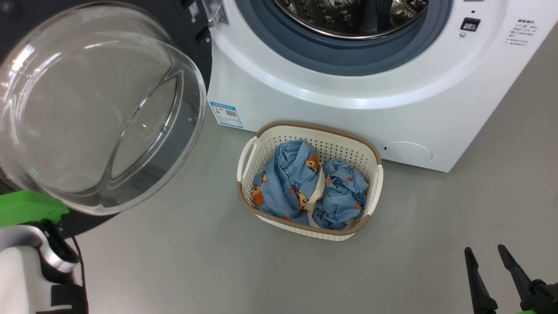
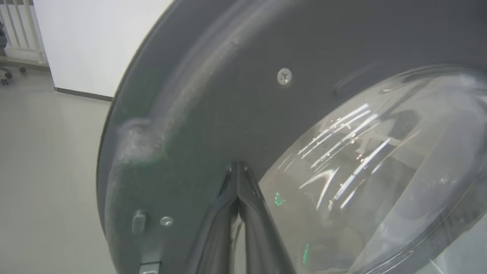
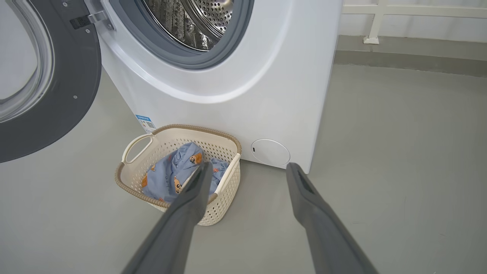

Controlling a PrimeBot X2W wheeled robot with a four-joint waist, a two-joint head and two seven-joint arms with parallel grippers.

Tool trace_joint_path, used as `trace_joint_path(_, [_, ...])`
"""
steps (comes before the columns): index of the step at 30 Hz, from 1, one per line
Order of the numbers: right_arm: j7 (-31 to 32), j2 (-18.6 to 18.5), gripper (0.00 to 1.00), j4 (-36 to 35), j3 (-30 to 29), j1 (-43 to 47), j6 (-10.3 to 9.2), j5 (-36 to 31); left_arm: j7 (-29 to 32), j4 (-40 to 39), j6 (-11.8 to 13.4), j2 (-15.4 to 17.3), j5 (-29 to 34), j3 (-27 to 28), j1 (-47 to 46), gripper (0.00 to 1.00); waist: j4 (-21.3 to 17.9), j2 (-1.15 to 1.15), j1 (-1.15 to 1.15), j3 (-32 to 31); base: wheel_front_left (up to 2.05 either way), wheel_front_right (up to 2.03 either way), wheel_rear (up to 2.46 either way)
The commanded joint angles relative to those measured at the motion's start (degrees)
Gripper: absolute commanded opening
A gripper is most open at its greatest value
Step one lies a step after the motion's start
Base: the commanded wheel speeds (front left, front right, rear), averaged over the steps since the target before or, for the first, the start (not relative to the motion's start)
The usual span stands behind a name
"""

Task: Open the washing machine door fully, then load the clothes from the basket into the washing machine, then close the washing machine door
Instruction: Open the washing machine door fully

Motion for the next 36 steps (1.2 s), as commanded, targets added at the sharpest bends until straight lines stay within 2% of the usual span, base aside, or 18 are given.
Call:
trace_joint_path(1, [-0.69, -0.32, 1.0, -0.97, 1.46, -1.4, 0.09, 0.42, -0.35, -3.05, -0.69, 2.18, 0.84, 1.98, 0.54, 0.0, 0.11, 0.0, 0.0, -0.66, 0.0, 0.0, 0.0])
trace_joint_path(6, [-0.69, 0.75, 1.0, -0.85, 1.77, -1.58, 0.09, 0.16, -0.35, -10.62, -3.23, 1.03, 0.71, -0.16, 4.36, 0.0, -0.09, 0.0, 0.0, -2.45, 0.0, 0.0, 0.0])
trace_joint_path(8, [-0.69, 1.09, 1.0, -1.01, 1.92, -1.98, 0.09, -0.04, -0.36, -17.34, -5.35, 0.78, 0.14, -4.4, 6.99, 0.39, -0.55, 0.0, 0.0, -3.12, 0.0, 0.0, 0.0])
trace_joint_path(9, [-0.69, 1.18, 1.0, -1.04, 2.03, -2.19, 0.09, -0.11, -0.36, -19.15, -6.02, 0.75, -0.27, -6.15, 7.8, 0.52, -0.86, 0.0, 0.0, -3.39, 0.0, 0.0, 0.0])
trace_joint_path(10, [-0.69, 1.28, 1.0, -1.02, 2.22, -2.37, 0.09, -0.16, -0.36, -20.58, -6.19, 0.74, -0.75, -7.97, 8.7, 0.85, -1.23, 0.0, 0.0, -3.69, 0.0, 0.0, 0.0])
trace_joint_path(11, [-0.69, 1.38, 1.0, -1.04, 2.42, -2.51, 0.09, -0.23, -0.36, -21.94, -6.48, 0.73, -0.88, -9.81, 9.52, 0.96, -1.66, 0.0, 0.0, -3.99, 0.0, 0.0, 0.0])
trace_joint_path(12, [-0.69, 1.51, 1.0, -1.09, 2.55, -2.61, 0.09, -0.3, -0.36, -23.16, -6.8, 0.73, -1.33, -11.66, 10.2, 1.0, -2.13, 0.0, 0.0, -4.32, 0.0, 0.0, 0.0])
trace_joint_path(17, [-0.69, 2.05, 1.0, -1.12, 3.89, -2.98, 0.09, -0.74, -0.36, -24.19, -8.46, 0.71, -1.63, -18.89, 13.4, 1.0, -5.48, 0.0, 0.0, -6.32, 0.0, 0.0, 0.0])
trace_joint_path(26, [-0.69, 2.25, 1.0, -1.98, 7.33, -3.18, 0.09, -1.53, -0.36, -19.11, -13.11, 1.84, 0.78, -23.21, 21.18, 1.0, -14.62, 0.0, 0.0, -10.25, 0.0, 0.0, 0.0])
trace_joint_path(31, [-0.69, 2.29, 1.0, -2.37, 8.15, -2.79, 0.09, -1.73, -0.36, -17.13, -14.36, 2.23, 2.8, -23.0, 25.74, 1.0, -18.72, 0.0, 0.0, -11.24, 0.0, 0.0, 0.0])
trace_joint_path(36, [-0.69, 2.51, 1.0, -2.72, 7.86, -1.74, 0.09, -1.81, -0.36, -16.93, -15.97, 1.93, 4.07, -21.09, 29.15, 1.0, -21.21, 0.0, 0.0, -12.2, 0.0, 0.0, 0.0])
